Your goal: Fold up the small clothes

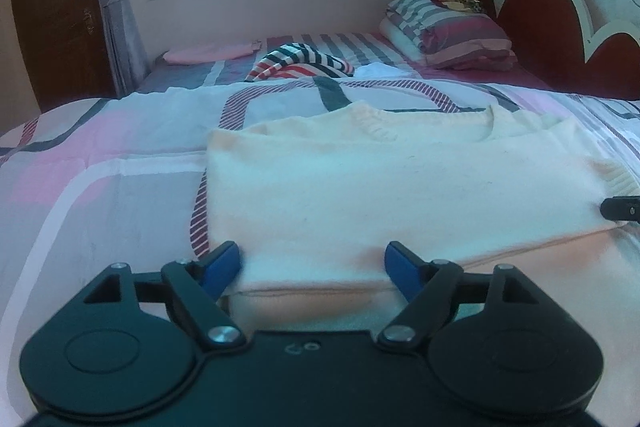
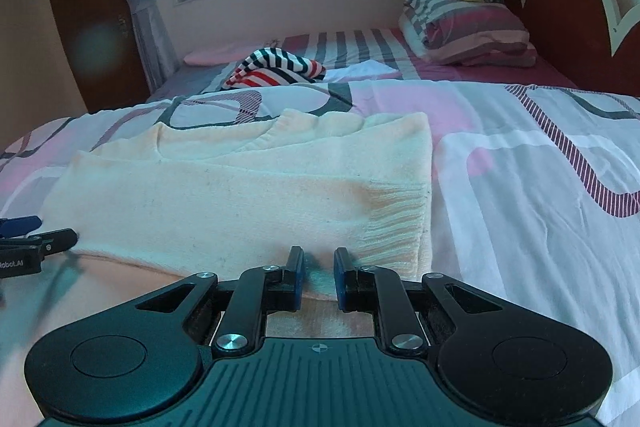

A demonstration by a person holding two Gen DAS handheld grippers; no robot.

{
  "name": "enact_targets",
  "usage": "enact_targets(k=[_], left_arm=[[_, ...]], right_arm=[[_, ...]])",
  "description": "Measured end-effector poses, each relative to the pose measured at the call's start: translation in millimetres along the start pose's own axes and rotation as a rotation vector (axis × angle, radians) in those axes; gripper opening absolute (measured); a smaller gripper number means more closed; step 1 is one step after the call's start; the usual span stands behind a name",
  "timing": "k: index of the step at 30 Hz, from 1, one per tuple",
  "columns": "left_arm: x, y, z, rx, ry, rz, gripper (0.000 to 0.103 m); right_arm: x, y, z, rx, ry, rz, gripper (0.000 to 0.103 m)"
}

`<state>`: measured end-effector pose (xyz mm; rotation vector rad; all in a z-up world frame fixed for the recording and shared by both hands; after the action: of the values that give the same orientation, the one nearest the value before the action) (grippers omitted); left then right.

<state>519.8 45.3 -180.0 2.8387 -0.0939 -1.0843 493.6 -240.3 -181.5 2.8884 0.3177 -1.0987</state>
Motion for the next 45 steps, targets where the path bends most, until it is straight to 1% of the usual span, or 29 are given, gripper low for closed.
enact_targets(k=[11, 12, 13, 15, 16, 19, 20, 22, 25, 27, 28, 30, 32, 33, 34, 35, 37, 38, 40, 41, 42, 43, 45], left_arm=[[-1, 2, 1, -0.003, -0.006, -0.045, 0.083], [-1, 2, 2, -0.009, -0.008, -0.047, 0.083], [-2, 2, 1, -0.012, -0.012, -0.051, 0.083], [-3, 2, 2, -0.001, -0.011, -0.057, 0.083], [-4, 2, 3, 0.000, -0.008, -0.057, 0.083], [-9, 2, 2, -0.009, 0.003, -0.061, 0.083], [-12, 3, 3, -0.010, 0.016, -0.059, 0.081], [-17, 3, 6, -0.007, 0.035, -0.057, 0.081], [-18, -1, 12, -0.004, 0.029, -0.058, 0.083], [-19, -3, 11, -0.013, 0.029, -0.055, 0.083], [-21, -3, 9, -0.018, 0.039, -0.051, 0.083], [-24, -5, 6, -0.030, 0.067, -0.045, 0.081], [-23, -7, 5, -0.046, 0.074, -0.048, 0.081], [-22, -8, 6, -0.054, 0.071, -0.053, 0.081], [-22, -10, 6, -0.062, 0.070, -0.057, 0.082], [-23, -11, 5, -0.075, 0.079, -0.061, 0.080], [-28, -15, 2, -0.100, 0.117, -0.062, 0.079], [-32, -18, -1, -0.119, 0.143, -0.058, 0.079], [-36, -23, -6, -0.158, 0.174, -0.036, 0.081], [-32, -25, -7, -0.165, 0.153, -0.055, 0.079], [-27, -28, -7, -0.162, 0.130, -0.082, 0.079], [-22, -30, -6, -0.159, 0.105, -0.116, 0.079], [-14, -32, -2, -0.162, 0.060, -0.130, 0.079]], right_arm=[[0, 5, 1, -0.014, 0.007, -0.048, 0.014], [-2, 8, 0, -0.004, 0.004, -0.046, 0.014], [-8, 13, -2, 0.013, 0.012, -0.024, 0.015], [-27, 22, -5, 0.020, 0.061, 0.013, 0.015], [-32, 27, -3, 0.032, 0.064, 0.014, 0.015], [-32, 38, 7, 0.074, 0.047, -0.008, 0.015], [-31, 39, 7, 0.069, 0.040, -0.006, 0.015], [-28, 39, 8, 0.059, 0.032, -0.003, 0.015], [-28, 39, 5, 0.050, 0.045, 0.018, 0.016], [-32, 41, 2, 0.054, 0.076, 0.030, 0.032], [-31, 44, -1, 0.061, 0.083, 0.040, 0.046], [-27, 49, -9, 0.063, 0.102, 0.047, 0.046], [-23, 53, -17, 0.059, 0.117, 0.021, 0.045], [-17, 54, -21, 0.056, 0.107, 0.017, 0.041], [-12, 57, -23, 0.048, 0.091, 0.024, 0.035], [-7, 58, -24, 0.043, 0.075, 0.031, 0.035], [0, 60, -24, 0.040, 0.055, 0.024, 0.033], [2, 59, -23, 0.037, 0.048, 0.017, 0.028], [9, 58, -19, 0.019, 0.021, 0.020, 0.025], [11, 58, -18, 0.021, 0.020, 0.018, 0.013], [10, 59, -17, 0.022, 0.035, 0.018, 0.010], [9, 59, -17, 0.019, 0.042, 0.025, 0.010], [7, 57, -17, 0.000, 0.044, 0.037, 0.010]])
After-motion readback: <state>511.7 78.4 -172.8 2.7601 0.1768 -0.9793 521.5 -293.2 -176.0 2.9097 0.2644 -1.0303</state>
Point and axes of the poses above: each gripper's, at about its wrist camera, not at the fingertips, and x roughly the way its jaws point, y to its right, z to its underside, the point moved 8 cm from there along x, roughly the way its jaws point, and after that the axes turned 13 degrees about -x, right-handed, at the moved point
